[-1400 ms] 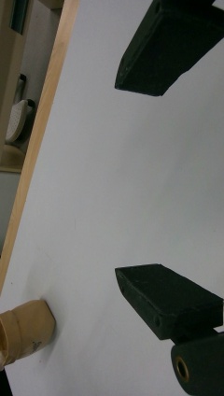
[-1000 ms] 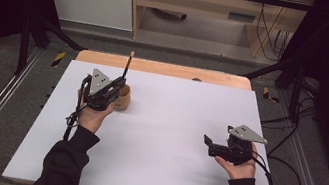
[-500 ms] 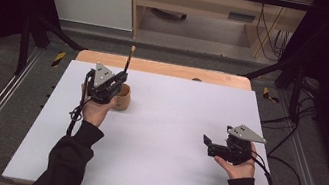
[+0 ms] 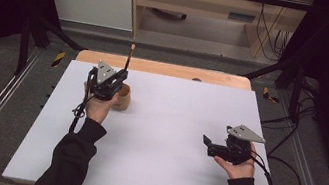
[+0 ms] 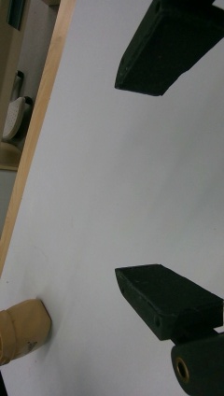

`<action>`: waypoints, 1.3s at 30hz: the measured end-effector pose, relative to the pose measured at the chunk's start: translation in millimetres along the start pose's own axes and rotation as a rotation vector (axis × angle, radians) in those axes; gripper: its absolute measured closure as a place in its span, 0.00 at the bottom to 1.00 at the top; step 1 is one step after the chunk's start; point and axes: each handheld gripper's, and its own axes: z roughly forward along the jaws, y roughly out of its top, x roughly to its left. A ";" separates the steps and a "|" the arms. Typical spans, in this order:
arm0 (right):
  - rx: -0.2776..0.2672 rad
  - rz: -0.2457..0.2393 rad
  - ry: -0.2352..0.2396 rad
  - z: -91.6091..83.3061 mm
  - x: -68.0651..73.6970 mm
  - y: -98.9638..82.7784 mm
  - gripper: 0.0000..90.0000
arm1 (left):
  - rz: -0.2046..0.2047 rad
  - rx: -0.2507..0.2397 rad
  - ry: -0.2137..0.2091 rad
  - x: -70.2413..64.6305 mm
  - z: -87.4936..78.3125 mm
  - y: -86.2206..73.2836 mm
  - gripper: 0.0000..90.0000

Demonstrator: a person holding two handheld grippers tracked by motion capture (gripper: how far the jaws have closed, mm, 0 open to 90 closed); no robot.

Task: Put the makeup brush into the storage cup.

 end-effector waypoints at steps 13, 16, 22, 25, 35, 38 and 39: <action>0.006 -0.007 -0.003 1.9 0.2 -0.6 0.10 | -0.010 0.016 0.027 4.7 16.2 -10.5 0.92; 0.007 -0.008 -0.003 1.9 0.1 -0.6 0.10 | -0.012 0.023 0.031 5.9 19.5 -13.1 0.92; 0.007 -0.008 -0.001 1.8 0.4 -0.7 0.10 | -0.019 0.044 0.030 7.4 24.5 -18.0 0.92; 0.004 -0.006 0.000 1.4 0.3 -0.5 0.10 | -0.017 0.051 0.033 6.9 26.6 -20.0 0.92; 0.004 -0.004 0.002 1.4 0.4 -0.5 0.10 | -0.025 0.079 0.035 9.9 30.5 -31.1 0.92; 0.004 -0.006 0.002 1.4 0.3 -0.6 0.10 | -0.022 0.087 0.036 10.1 30.7 -34.4 0.92; 0.006 -0.003 0.002 1.4 0.4 -0.6 0.10 | -0.025 0.088 0.036 10.0 30.9 -35.9 0.92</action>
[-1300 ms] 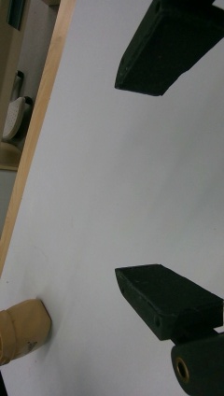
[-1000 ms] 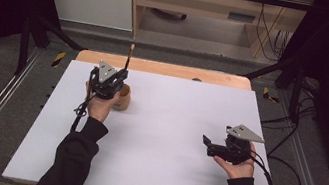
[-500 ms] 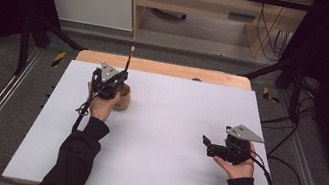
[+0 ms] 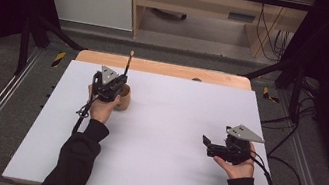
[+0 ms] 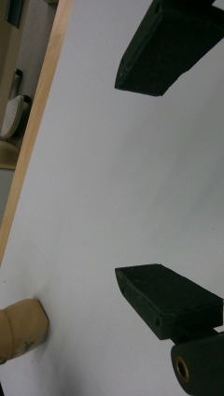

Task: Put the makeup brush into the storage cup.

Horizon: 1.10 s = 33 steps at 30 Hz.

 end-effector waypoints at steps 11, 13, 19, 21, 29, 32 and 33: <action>0.000 0.001 0.002 0.5 0.3 -0.2 0.10 | 0.007 0.020 -0.002 -3.1 1.9 -6.0 0.92; 0.000 -0.003 0.003 0.6 0.1 -0.3 0.10 | 0.011 0.026 -0.001 -3.8 2.4 -6.7 0.92; 0.004 -0.002 0.002 0.6 0.4 -0.4 0.10 | 0.013 0.040 0.003 -5.1 3.3 -11.0 0.92; 0.003 -0.002 0.002 0.6 0.5 -0.4 0.10 | 0.012 0.043 0.006 -4.7 3.3 -13.0 0.92; 0.006 -0.002 0.003 1.8 1.2 -0.7 0.10 | 0.011 0.058 0.006 -4.9 2.7 -17.2 0.92; 0.006 -0.002 0.004 1.9 1.2 -0.7 0.10 | 0.010 0.061 0.005 -6.0 2.7 -18.4 0.92; 0.007 -0.001 0.004 1.8 1.2 -0.7 0.10 | 0.010 0.064 0.005 -6.6 2.7 -18.7 0.92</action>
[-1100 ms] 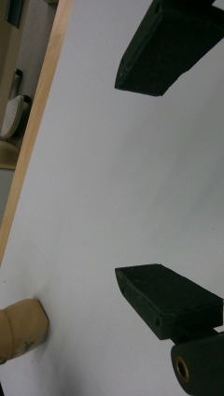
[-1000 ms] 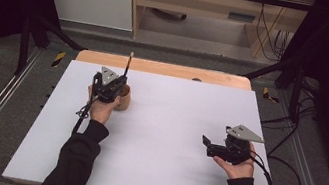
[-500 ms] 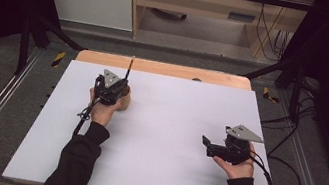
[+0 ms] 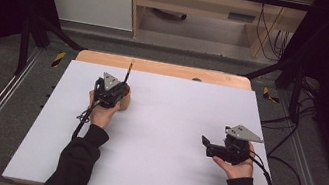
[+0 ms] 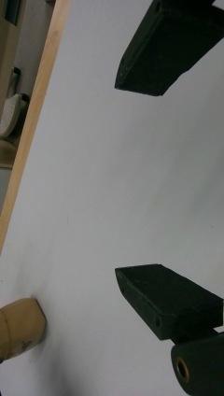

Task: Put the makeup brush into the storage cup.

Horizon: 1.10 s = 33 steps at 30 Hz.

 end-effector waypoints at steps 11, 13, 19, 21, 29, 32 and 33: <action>-0.002 0.000 0.002 -0.8 -0.3 0.2 0.10 | 0.002 0.036 0.006 -3.7 0.5 -3.2 0.92; -0.003 -0.001 0.002 -0.8 -0.4 0.2 0.10 | 0.001 0.039 0.006 -4.1 0.2 -3.2 0.91; -0.005 -0.003 0.002 -1.1 -0.5 0.3 0.10 | 0.000 0.044 -0.003 -4.4 -1.7 -1.9 0.85; -0.005 -0.003 0.002 -1.1 -0.6 0.3 0.10 | -0.001 0.045 -0.006 -5.1 -2.9 -1.2 0.83; -0.011 0.009 0.000 -2.8 -0.9 1.1 0.10 | 0.002 0.030 -0.042 -8.0 -18.2 7.7 0.73; -0.012 0.009 -0.002 -3.7 -1.6 1.3 0.10 | -0.004 0.030 -0.059 -8.3 -26.6 11.9 0.67; -0.015 0.009 -0.002 -4.0 -1.8 1.5 0.10 | -0.010 0.030 -0.068 -8.0 -29.8 13.1 0.66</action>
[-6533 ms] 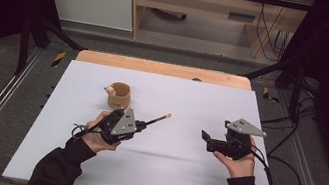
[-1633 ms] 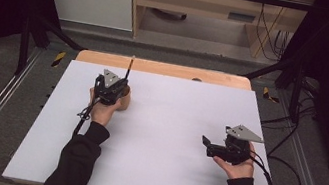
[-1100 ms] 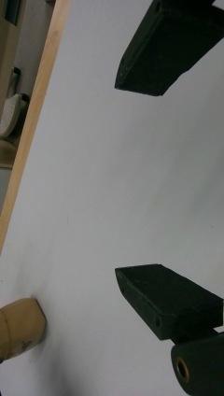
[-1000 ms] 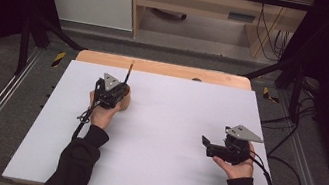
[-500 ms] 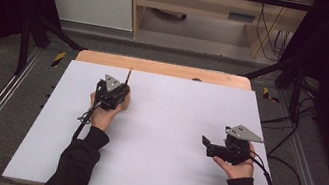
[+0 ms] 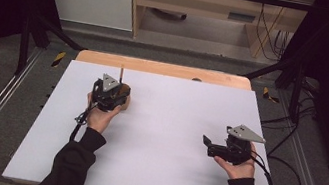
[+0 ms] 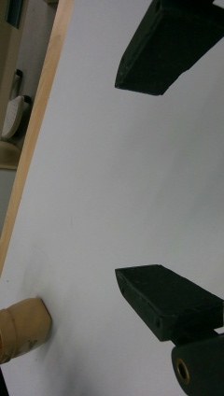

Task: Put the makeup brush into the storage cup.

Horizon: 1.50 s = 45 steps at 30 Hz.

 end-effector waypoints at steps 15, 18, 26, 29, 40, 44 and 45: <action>-0.017 0.014 -0.008 -7.1 -2.4 1.9 0.09 | 0.020 0.002 -0.099 -1.9 -47.8 -6.5 0.46; -0.022 0.015 -0.009 -8.8 -2.7 2.3 0.09 | 0.006 0.000 -0.121 0.3 -58.1 -11.7 0.40; -0.033 0.014 -0.012 -12.9 -4.2 2.4 0.09 | 0.010 0.019 -0.137 4.2 -76.9 -28.1 0.29; -0.030 0.016 -0.014 -13.1 -4.1 1.7 0.09 | 0.008 0.010 -0.132 6.2 -84.3 -34.5 0.25; -0.036 0.031 -0.014 -16.8 -5.8 -1.5 0.08 | 0.005 0.036 -0.110 13.3 -97.4 -54.1 0.14; -0.032 0.040 -0.018 -18.7 -7.6 -5.1 0.08 | -0.011 0.034 -0.107 16.3 -102.2 -60.2 0.14; -0.030 0.042 -0.020 -19.4 -8.6 -6.2 0.08 | -0.016 0.032 -0.105 17.2 -103.4 -61.4 0.13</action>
